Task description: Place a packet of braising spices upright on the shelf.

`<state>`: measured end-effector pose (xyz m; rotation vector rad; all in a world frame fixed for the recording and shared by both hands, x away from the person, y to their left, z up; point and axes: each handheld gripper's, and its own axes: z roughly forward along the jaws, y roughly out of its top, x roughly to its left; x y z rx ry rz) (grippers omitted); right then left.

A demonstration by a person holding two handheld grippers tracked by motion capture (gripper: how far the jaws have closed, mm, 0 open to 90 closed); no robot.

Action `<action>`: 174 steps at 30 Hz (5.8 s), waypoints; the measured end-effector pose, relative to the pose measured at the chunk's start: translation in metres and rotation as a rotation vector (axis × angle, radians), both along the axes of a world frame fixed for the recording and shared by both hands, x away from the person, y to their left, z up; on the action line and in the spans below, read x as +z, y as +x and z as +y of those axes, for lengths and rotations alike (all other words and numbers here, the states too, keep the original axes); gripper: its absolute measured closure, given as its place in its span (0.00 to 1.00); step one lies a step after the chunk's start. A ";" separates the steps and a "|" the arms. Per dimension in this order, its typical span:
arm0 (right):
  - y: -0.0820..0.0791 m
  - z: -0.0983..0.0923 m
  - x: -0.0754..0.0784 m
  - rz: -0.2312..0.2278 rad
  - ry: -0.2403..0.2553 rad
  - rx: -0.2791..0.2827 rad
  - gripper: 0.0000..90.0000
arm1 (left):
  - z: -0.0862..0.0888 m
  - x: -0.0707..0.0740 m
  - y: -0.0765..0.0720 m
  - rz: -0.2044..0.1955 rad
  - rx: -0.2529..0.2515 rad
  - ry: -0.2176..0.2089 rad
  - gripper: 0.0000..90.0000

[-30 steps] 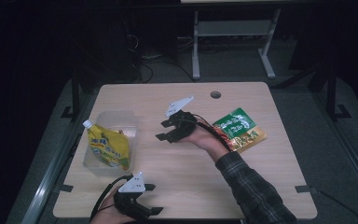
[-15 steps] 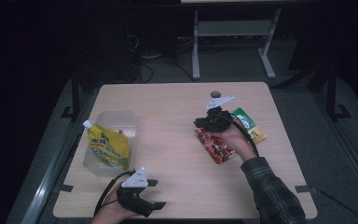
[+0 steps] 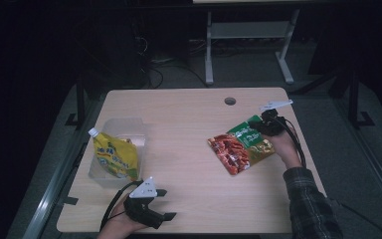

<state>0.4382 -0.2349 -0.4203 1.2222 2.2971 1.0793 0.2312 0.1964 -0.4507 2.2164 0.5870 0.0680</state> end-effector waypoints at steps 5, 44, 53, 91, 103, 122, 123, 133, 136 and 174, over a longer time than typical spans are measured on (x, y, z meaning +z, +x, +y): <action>0.004 -0.023 -0.013 0.036 -0.037 -0.074 1.00 | 0.001 0.000 0.001 -0.005 0.008 -0.002 0.21; 0.005 0.017 -0.044 0.114 -0.125 0.039 1.00 | 0.005 0.003 -0.001 -0.020 0.021 -0.006 0.21; -0.019 0.051 -0.041 0.103 -0.170 0.188 1.00 | 0.005 0.004 -0.001 -0.027 0.026 -0.017 0.21; -0.140 0.041 -0.020 0.088 0.025 0.268 0.41 | -0.038 0.014 0.041 -0.039 0.054 -0.002 0.17; -0.174 0.030 -0.024 0.069 0.014 0.285 0.27 | -0.064 0.000 0.080 -0.047 0.079 0.061 0.15; -0.174 0.029 -0.021 0.034 0.024 0.291 0.27 | -0.069 -0.015 0.097 0.011 0.069 0.155 0.16; -0.173 0.028 -0.020 0.029 0.024 0.289 0.27 | -0.070 -0.013 0.096 0.009 0.060 0.168 0.20; -0.174 0.025 -0.016 0.012 0.041 0.266 0.27 | -0.075 -0.006 0.091 0.012 0.057 0.211 0.87; -0.173 0.024 -0.016 0.013 0.042 0.264 0.27 | -0.073 -0.006 0.093 0.027 0.063 0.202 0.93; -0.157 0.052 -0.008 0.050 0.234 0.314 0.22 | -0.046 0.070 0.071 -0.096 0.143 -0.208 1.00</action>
